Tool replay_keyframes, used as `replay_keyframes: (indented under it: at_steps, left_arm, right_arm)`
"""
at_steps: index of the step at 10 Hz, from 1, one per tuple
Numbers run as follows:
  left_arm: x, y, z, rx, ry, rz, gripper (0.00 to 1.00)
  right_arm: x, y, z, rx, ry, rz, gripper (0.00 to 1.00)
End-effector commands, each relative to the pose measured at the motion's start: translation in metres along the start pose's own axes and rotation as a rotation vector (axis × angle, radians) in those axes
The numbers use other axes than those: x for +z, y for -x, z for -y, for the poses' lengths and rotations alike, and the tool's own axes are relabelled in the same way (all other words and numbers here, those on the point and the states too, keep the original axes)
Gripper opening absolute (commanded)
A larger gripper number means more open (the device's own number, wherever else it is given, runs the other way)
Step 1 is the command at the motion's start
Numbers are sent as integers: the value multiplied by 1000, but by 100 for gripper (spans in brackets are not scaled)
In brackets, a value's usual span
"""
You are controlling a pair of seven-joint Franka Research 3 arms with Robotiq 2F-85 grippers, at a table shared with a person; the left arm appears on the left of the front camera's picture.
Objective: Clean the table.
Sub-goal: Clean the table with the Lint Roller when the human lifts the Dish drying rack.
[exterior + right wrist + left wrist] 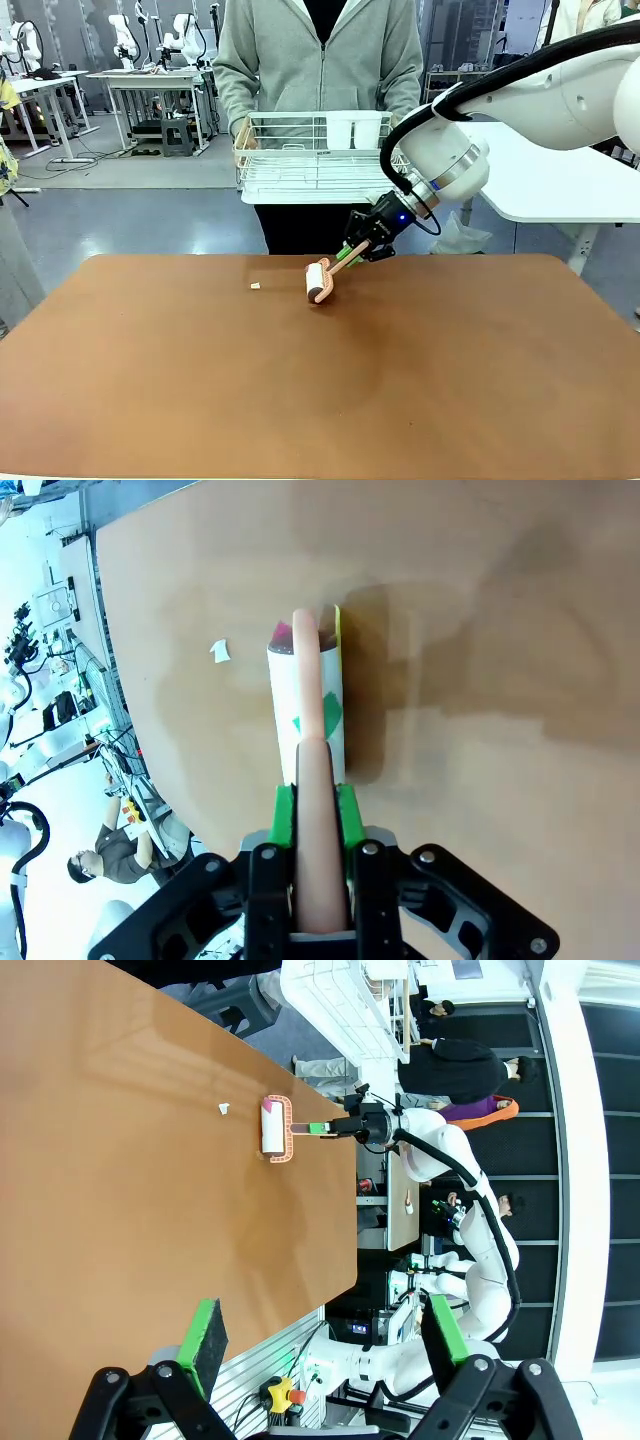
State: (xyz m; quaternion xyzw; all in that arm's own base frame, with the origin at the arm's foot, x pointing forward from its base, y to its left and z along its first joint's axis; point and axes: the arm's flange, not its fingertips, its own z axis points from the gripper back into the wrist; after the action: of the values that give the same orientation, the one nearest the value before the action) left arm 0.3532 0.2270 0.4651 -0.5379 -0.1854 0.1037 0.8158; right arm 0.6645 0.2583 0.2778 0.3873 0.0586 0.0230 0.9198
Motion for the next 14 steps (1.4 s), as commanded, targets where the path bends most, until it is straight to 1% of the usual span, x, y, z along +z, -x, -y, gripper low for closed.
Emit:
replay_keyframes:
  at_steps: [1,4,7,8,10,11,12,14]
  left_arm:
    - [3,0,1,-10,10,6,100]
    - [3,0,1,-10,10,6,100]
    - [3,0,1,-10,10,6,100]
    - [3,0,1,-10,10,6,100]
    - [3,0,1,-10,10,6,100]
    - [3,0,1,-10,10,6,100]
    - [3,0,1,-10,10,6,100]
    - [3,0,1,-10,10,6,100]
  right_arm:
    - [-26,6,-9,-40,14,0,21]
    - [-72,8,-31,-102,-21,-10,21]
    - [-120,6,-69,-58,-55,-50,21]
    - [-133,7,-83,-38,-76,-45,21]
    - [-156,10,-108,-11,-83,-75,21]
    - [-160,10,-122,-15,-94,-52,21]
    - [-159,11,-132,11,-93,-28,21]
    - [-148,14,-147,33,-107,22,21]
